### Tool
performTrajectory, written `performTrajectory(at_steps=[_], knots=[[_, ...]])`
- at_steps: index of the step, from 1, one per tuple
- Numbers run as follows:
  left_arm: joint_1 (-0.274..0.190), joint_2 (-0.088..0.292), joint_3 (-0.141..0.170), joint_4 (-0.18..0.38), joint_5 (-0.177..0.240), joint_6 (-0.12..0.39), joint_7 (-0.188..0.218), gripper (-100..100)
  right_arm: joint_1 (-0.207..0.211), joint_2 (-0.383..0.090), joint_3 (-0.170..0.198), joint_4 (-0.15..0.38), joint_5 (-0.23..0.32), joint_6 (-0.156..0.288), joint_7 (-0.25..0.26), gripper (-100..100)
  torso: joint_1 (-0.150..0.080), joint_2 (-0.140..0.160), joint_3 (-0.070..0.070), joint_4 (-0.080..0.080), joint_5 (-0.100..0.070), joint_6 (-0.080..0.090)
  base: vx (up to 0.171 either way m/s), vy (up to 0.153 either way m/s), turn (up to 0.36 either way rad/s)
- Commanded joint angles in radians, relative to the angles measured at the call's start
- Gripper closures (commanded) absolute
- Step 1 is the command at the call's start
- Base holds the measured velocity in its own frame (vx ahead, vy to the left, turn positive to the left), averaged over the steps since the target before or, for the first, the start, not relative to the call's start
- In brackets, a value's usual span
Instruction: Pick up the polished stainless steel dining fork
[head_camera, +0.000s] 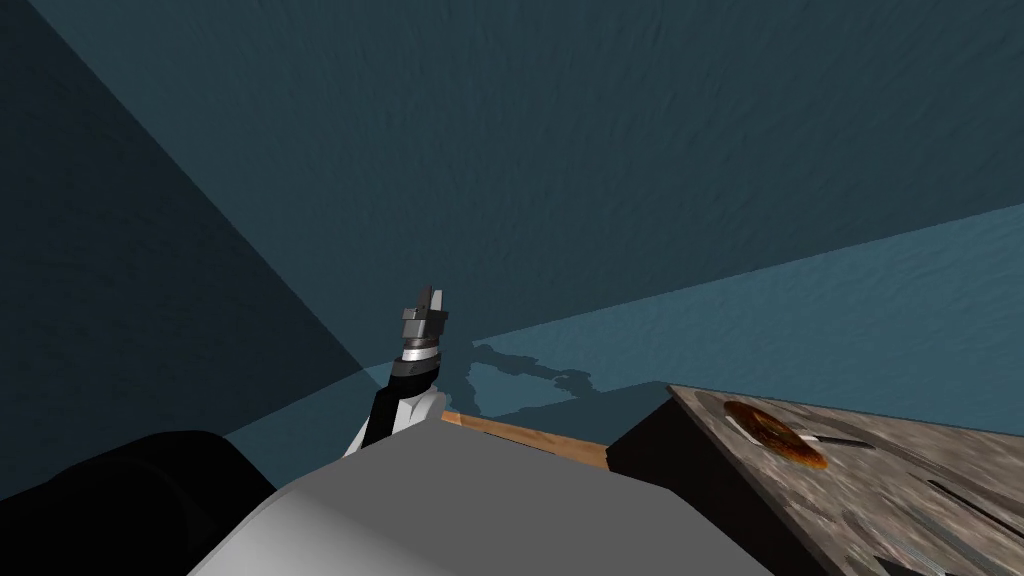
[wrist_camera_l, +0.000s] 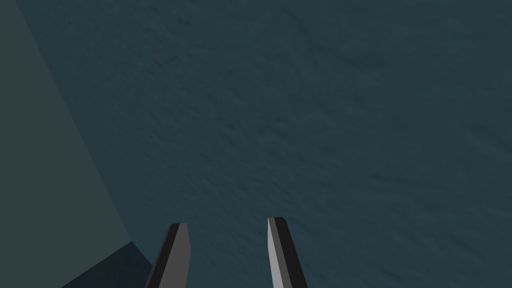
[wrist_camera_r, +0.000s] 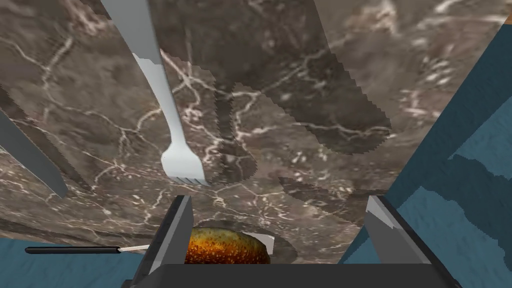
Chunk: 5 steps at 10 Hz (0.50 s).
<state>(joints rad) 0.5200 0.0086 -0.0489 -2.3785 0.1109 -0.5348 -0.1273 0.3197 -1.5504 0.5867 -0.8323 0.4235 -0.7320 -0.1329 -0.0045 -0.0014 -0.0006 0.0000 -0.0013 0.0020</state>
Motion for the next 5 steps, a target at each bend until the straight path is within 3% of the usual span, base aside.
performTrajectory(at_steps=[1, 3, 5], knots=[[0.0, 0.0, 0.0, 0.0, 0.0, 0.0, 0.0, 0, -0.014, 0.011, 0.014, 0.05, 0.012, -0.027, -0.002, -100, 0.0, 0.0, 0.0, 0.0, 0.0, 0.0, 0.022, -0.035, 0.071], [0.0, 0.0, 0.0, 0.0, 0.0, 0.0, 0.0, 0, 0.002, 0.011, 0.028, 0.086, 0.013, -0.043, -0.012, -100, 0.002, 0.0, 0.0, 0.0, 0.0, 0.0, 0.016, -0.017, 0.051], [0.0, 0.0, 0.0, 0.0, 0.0, 0.0, 0.0, 0, 0.032, 0.021, 0.056, 0.132, 0.015, -0.071, -0.027, -100, 0.0, 0.0, 0.0, 0.0, 0.0, 0.0, 0.022, -0.07, 0.153]])
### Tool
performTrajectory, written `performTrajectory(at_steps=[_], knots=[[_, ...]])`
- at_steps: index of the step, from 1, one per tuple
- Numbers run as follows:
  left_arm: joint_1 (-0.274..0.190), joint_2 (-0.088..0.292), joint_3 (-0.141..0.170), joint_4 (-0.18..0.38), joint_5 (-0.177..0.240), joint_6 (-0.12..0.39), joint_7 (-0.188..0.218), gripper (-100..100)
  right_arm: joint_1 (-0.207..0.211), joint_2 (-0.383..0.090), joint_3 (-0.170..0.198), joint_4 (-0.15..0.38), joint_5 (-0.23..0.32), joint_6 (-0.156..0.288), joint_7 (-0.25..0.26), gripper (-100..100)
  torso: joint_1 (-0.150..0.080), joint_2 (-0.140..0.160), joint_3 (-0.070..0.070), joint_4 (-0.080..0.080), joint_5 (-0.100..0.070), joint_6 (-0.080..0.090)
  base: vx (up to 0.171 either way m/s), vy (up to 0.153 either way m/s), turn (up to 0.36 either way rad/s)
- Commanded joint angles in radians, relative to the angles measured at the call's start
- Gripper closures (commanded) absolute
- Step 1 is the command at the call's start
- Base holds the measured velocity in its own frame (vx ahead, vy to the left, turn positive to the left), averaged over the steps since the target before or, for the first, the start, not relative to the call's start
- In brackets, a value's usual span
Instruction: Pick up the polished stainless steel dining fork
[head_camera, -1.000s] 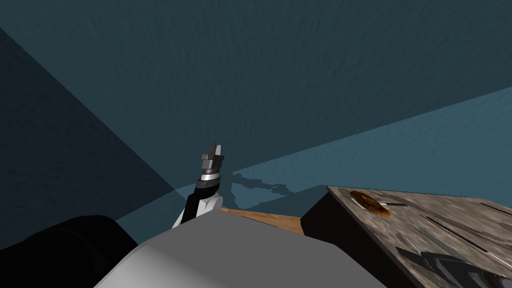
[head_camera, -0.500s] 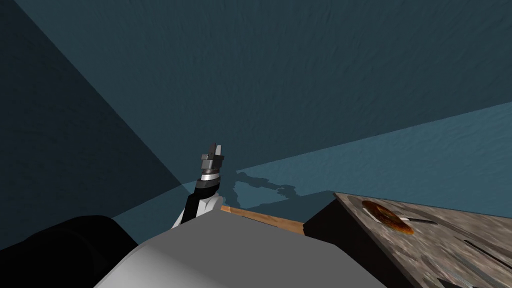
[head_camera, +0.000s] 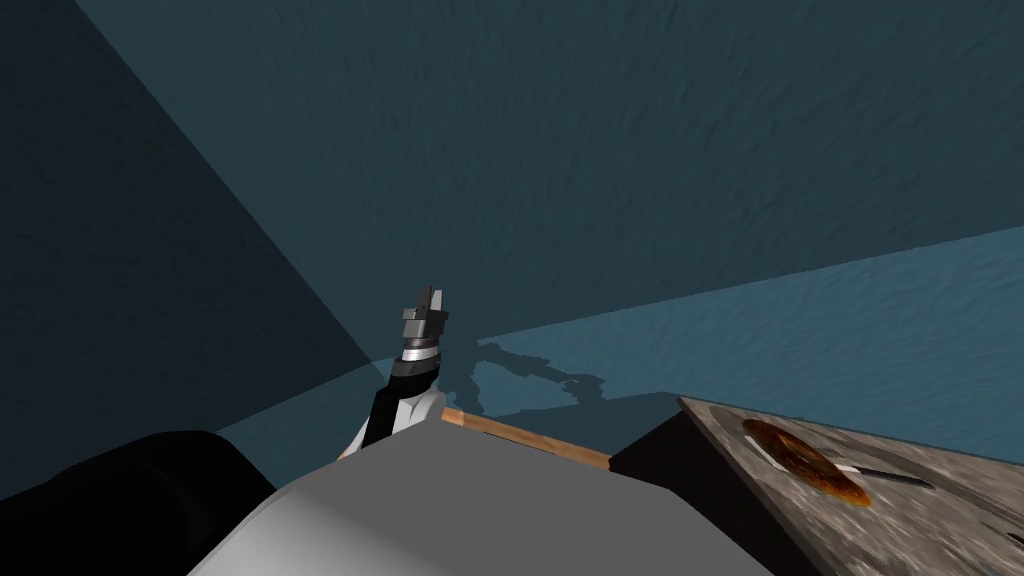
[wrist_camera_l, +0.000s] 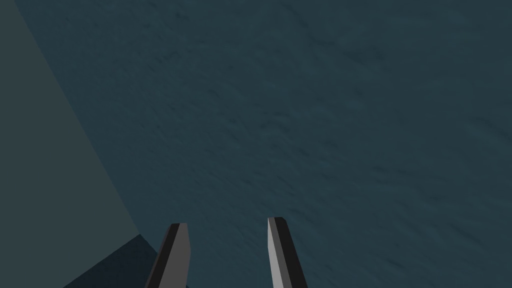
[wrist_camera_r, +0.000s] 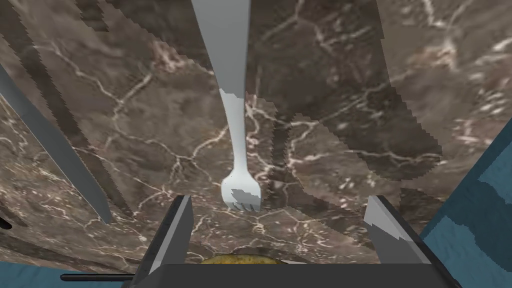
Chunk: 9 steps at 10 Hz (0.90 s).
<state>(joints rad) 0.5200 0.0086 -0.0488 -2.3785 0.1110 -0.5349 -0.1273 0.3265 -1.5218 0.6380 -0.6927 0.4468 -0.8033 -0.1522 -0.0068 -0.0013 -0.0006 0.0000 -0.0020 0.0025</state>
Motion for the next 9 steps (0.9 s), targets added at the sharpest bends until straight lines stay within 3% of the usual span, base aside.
performTrajectory(at_steps=[1, 3, 4, 5, 6, 8, 9], knots=[[0.0, 0.0, 0.0, 0.0, 0.0, 0.0, 0.0, 0, 0.038, -0.002, 0.016, 0.009, -0.008, -0.01, -0.014, -100, 0.0, 0.0, 0.0, 0.0, 0.0, 0.0, 0.021, -0.084, 0.108], [0.0, 0.0, 0.0, 0.0, 0.0, 0.0, 0.0, 0, 0.06, 0.012, 0.035, 0.032, -0.007, -0.028, -0.024, -100, 0.002, 0.0, 0.0, 0.0, 0.0, 0.0, 0.026, -0.052, 0.066], [0.0, 0.0, 0.0, 0.0, 0.0, 0.0, 0.0, 0, 0.065, -0.004, 0.02, 0.006, -0.017, -0.015, -0.019, -100, 0.002, 0.0, 0.0, 0.0, 0.0, 0.0, 0.011, -0.034, 0.024], [0.0, 0.0, 0.0, 0.0, 0.0, 0.0, 0.0, 0, 0.069, -0.005, 0.021, 0.005, -0.019, -0.015, -0.02, 0, 0.003, 0.0, 0.0, 0.0, 0.0, 0.0, 0.002, -0.006, -0.002], [0.0, 0.0, 0.0, 0.0, 0.0, 0.0, 0.0, 0, 0.068, 0.023, 0.022, 0.015, -0.015, 0.002, -0.015, -100, 0.005, 0.001, 0.0, 0.0, 0.001, 0.0, 0.0, -0.013, 0.086], [0.0, 0.0, 0.0, 0.0, 0.0, 0.0, 0.0, 0, 0.068, 0.045, 0.022, 0.023, -0.012, 0.017, -0.012, -100, 0.004, 0.001, 0.001, 0.0, 0.001, 0.0, -0.001, -0.022, 0.075], [0.0, 0.0, 0.0, 0.0, 0.0, 0.0, 0.0, 0, 0.081, 0.031, 0.018, 0.003, -0.021, 0.022, -0.014, -100, 0.004, 0.001, 0.001, 0.0, 0.001, 0.0, -0.001, -0.011, 0.012]])
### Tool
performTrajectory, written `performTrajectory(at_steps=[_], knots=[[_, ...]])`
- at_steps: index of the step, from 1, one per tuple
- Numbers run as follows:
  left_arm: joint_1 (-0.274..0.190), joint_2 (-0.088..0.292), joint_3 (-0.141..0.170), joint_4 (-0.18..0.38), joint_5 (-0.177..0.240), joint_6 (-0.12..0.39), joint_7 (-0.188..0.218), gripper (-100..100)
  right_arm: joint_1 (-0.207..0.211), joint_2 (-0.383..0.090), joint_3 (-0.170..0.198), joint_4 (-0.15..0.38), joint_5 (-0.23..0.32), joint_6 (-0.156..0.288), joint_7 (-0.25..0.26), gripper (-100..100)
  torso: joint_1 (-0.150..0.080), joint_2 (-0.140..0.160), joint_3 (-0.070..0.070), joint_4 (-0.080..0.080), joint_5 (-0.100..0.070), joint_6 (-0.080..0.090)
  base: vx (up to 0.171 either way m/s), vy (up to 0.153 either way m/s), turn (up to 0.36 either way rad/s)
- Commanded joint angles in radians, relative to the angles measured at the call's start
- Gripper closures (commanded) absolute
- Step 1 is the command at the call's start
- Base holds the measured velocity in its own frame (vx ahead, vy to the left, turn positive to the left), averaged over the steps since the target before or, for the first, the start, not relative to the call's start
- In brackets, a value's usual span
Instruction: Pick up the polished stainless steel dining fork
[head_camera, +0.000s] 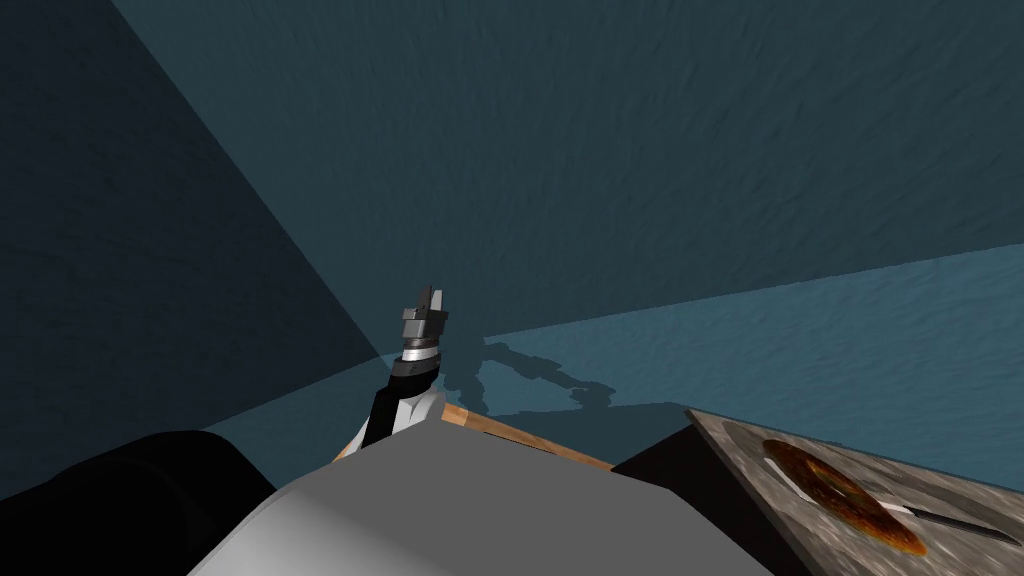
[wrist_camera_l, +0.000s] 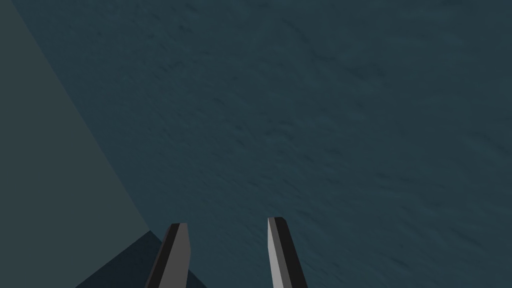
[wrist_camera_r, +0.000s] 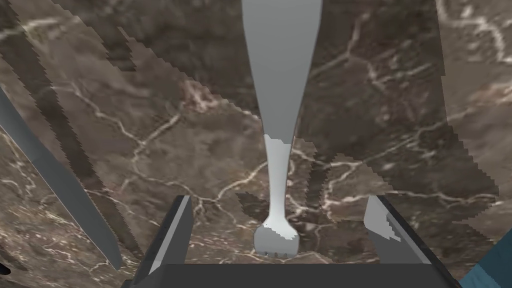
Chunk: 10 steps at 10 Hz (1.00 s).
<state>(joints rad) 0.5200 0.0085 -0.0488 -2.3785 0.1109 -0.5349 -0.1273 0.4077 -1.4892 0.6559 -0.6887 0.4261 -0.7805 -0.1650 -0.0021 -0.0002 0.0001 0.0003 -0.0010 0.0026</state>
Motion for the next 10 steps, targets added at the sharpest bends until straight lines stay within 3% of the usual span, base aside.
performTrajectory(at_steps=[1, 5, 6, 7, 8, 9, 10], knots=[[0.0, 0.0, 0.0, 0.0, 0.0, 0.0, 0.0, 0, 0.0, 0.0, 0.0, 0.0, 0.0, 0.0, 0.0, 100, 0.0, 0.0, 0.0, 0.0, 0.0, 0.0, 0.0, 0.0, 0.0], [0.0, 0.0, 0.0, 0.0, 0.0, 0.0, 0.0, 0, 0.0, -0.001, 0.0, -0.001, 0.0, -0.001, 0.001, 100, 0.0, 0.0, 0.0, 0.0, 0.0, 0.0, 0.0, 0.0, 0.0], [0.0, 0.0, 0.0, 0.0, 0.0, 0.0, 0.0, 0, 0.0, -0.001, 0.0, 0.0, 0.0, -0.001, 0.001, 0, 0.0, 0.0, 0.0, 0.0, 0.0, 0.0, 0.0, 0.0, 0.0], [0.0, 0.0, 0.0, 0.0, 0.0, 0.0, 0.0, 0, -0.013, -0.026, 0.003, 0.005, 0.004, -0.031, -0.005, 100, 0.0, 0.0, 0.0, 0.0, 0.0, 0.0, 0.005, 0.021, -0.126], [0.0, 0.0, 0.0, 0.0, 0.0, 0.0, 0.0, 0, -0.013, -0.037, 0.003, 0.001, 0.002, -0.038, -0.007, 100, 0.002, 0.0, 0.0, 0.0, 0.001, 0.001, 0.003, 0.028, -0.118], [0.0, 0.0, 0.0, 0.0, 0.0, 0.0, 0.0, 0, 0.007, -0.041, -0.002, -0.026, -0.007, -0.015, -0.009, 100, 0.003, 0.0, 0.0, 0.0, 0.001, 0.001, 0.0, 0.012, -0.023], [0.0, 0.0, 0.0, 0.0, 0.0, 0.0, 0.0, 0, 0.008, -0.043, -0.002, -0.027, -0.008, -0.016, -0.009, 0, 0.002, 0.0, 0.0, 0.0, 0.0, 0.001, 0.0, 0.0, 0.0]])
